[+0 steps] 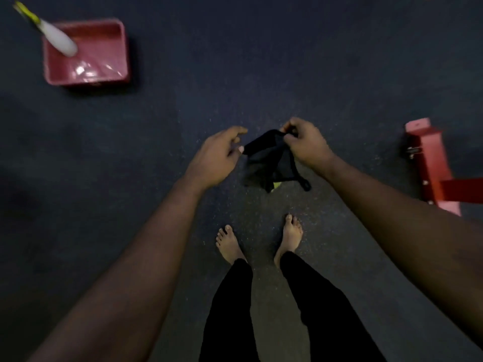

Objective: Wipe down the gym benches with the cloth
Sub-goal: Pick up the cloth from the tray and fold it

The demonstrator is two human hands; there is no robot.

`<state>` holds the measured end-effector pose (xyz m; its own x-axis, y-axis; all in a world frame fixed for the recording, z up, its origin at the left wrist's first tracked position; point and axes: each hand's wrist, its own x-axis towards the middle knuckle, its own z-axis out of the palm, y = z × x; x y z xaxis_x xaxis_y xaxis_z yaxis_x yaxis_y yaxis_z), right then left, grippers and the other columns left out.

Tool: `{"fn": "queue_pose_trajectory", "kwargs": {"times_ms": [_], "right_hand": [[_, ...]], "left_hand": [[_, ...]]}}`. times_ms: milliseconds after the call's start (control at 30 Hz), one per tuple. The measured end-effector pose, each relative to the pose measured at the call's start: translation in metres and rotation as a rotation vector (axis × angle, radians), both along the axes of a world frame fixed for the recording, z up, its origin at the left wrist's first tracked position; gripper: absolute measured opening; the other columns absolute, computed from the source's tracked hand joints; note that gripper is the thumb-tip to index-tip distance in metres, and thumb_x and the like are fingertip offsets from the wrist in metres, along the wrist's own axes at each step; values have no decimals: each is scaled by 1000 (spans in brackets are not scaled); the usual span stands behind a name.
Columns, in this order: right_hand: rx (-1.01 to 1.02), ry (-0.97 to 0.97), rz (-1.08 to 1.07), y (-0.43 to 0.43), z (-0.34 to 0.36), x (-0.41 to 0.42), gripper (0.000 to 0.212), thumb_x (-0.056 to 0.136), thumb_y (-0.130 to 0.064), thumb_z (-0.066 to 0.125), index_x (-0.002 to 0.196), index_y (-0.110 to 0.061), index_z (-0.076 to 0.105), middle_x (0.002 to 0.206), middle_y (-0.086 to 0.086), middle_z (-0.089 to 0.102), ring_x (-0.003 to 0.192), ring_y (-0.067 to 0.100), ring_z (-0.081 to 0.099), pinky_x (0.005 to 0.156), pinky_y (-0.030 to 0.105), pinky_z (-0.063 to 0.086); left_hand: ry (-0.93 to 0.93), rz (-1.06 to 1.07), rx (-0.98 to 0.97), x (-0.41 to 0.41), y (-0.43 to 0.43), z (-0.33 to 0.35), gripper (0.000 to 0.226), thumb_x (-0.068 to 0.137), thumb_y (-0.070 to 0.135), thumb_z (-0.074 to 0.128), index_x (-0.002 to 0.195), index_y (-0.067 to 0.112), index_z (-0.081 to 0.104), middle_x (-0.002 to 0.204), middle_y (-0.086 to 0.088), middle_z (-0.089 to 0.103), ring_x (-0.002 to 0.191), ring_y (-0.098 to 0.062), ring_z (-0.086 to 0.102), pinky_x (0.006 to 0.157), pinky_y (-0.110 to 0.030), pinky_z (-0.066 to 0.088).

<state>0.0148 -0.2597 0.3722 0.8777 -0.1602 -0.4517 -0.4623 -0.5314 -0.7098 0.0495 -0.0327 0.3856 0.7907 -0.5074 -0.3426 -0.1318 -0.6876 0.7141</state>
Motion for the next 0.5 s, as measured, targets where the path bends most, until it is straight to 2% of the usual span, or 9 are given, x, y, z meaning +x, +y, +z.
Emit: {"fn": "queue_pose_trajectory", "kwargs": {"times_ms": [67, 133, 200, 233, 333, 400, 500], "right_hand": [[24, -73, 82, 2, 73, 13, 14, 95, -5, 53, 94, -15, 63, 87, -5, 63, 85, 13, 60, 82, 35, 50], [66, -122, 177, 6, 141, 21, 14, 95, -7, 55, 98, -13, 68, 93, -2, 68, 90, 12, 65, 84, 31, 51], [67, -163, 257, 9, 202, 26, 13, 96, -12, 58, 100, -15, 70, 97, -1, 70, 93, 10, 66, 87, 28, 51], [50, -203, 282, 8, 236, 29, 13, 96, -13, 59, 100, -14, 71, 97, -2, 71, 94, 9, 67, 89, 28, 52], [-8, -291, 308, 5, 317, 29, 11, 96, -16, 63, 97, -14, 74, 94, -5, 74, 92, 8, 68, 89, 30, 54], [-59, -335, 317, 1, 360, 27, 10, 95, -17, 64, 97, -16, 74, 95, -6, 74, 93, 8, 69, 88, 32, 55], [-225, -364, 349, -11, 416, 24, 13, 92, -13, 65, 100, -18, 74, 99, -9, 73, 96, 6, 67, 90, 31, 53]], "left_hand": [[-92, -41, -57, 15, -6, 62, 48, 95, 17, 59, 141, 20, 46, 137, -5, 55, 126, -15, 50, 105, -36, 44], [-157, -95, -60, 24, -13, 116, 59, 91, 18, 65, 145, 20, 42, 145, -3, 49, 132, -15, 44, 110, -32, 37], [-201, -164, -38, 32, -20, 163, 64, 87, 19, 70, 144, 19, 43, 145, -3, 49, 132, -17, 45, 109, -31, 37], [-240, -193, -32, 37, -23, 192, 59, 85, 19, 71, 139, 17, 48, 138, -4, 55, 127, -20, 50, 104, -30, 40], [-358, -192, 39, 42, -25, 262, 27, 87, 14, 65, 113, 11, 60, 107, -10, 67, 102, -26, 62, 80, -31, 46], [-404, -177, 65, 43, -21, 299, 7, 90, 11, 58, 96, 11, 61, 96, -9, 67, 90, -27, 63, 74, -38, 50], [-505, -158, 111, 52, -14, 351, 13, 91, 10, 50, 81, 19, 49, 93, -8, 65, 87, -29, 61, 73, -43, 50]]}}
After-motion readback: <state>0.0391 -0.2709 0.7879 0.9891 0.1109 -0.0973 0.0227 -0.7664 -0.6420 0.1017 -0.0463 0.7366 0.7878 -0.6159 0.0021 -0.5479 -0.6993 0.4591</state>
